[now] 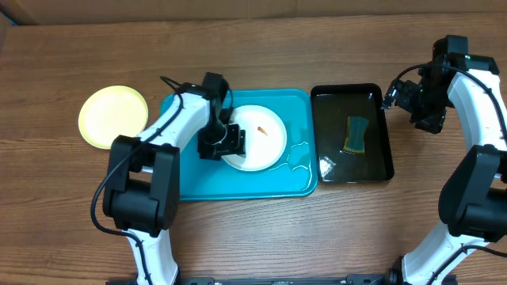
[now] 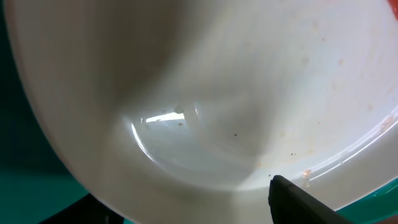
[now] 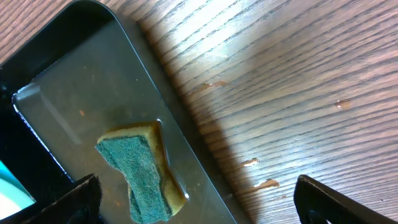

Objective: Clean dirty plates on tray and stack at the side
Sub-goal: 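Grip the white plate rim and slide it toward the tray center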

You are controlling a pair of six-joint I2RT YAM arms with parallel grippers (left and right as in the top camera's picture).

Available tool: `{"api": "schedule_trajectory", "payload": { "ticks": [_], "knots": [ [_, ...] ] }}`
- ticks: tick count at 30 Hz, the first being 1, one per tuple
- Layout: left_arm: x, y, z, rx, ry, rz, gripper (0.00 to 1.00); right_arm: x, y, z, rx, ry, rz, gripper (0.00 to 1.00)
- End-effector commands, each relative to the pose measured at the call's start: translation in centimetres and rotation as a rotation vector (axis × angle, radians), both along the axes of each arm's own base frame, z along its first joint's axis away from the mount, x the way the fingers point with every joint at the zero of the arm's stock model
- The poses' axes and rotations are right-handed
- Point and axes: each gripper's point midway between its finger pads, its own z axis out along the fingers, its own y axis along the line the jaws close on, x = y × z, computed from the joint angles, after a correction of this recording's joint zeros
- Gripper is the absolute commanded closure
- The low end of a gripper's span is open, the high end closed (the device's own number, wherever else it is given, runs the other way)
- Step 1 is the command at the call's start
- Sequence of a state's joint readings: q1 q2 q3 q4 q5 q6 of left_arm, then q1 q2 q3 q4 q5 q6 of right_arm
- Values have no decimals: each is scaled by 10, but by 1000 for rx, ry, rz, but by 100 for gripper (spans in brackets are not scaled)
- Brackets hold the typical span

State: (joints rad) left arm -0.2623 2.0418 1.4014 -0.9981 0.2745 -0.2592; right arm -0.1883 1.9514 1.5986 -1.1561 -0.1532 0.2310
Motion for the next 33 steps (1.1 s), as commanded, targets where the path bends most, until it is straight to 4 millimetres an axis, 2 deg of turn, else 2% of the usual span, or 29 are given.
{"api": "schedule_trajectory", "payload": {
  "ticks": [1, 5, 16, 22, 27, 29, 31, 33],
  "knots": [
    [6, 1, 5, -8, -20, 18, 28, 4, 1, 7, 1, -23, 4, 0],
    [10, 10, 5, 8, -24, 41, 33, 4, 1, 7, 1, -23, 4, 0],
    [18, 42, -1, 181, -50, 155, 35, 4, 1, 7, 1, -23, 3, 0],
    [27, 32, -1, 160, -88, 161, 34, 4, 1, 7, 1, -23, 4, 0],
    [30, 27, -1, 154, -106, 156, 40, 5, 1, 7, 1, -26, 1, 0],
    [30, 27, -1, 154, -106, 156, 40, 16, -1, 9, -5, -72, -9, 0],
    [30, 27, -1, 154, -105, 156, 37, 24, 9, 12, 67, -100, -52, 0],
    [30, 27, -1, 154, -106, 156, 32, 15, 31, 16, 197, -63, -59, 0]
  ]
}}
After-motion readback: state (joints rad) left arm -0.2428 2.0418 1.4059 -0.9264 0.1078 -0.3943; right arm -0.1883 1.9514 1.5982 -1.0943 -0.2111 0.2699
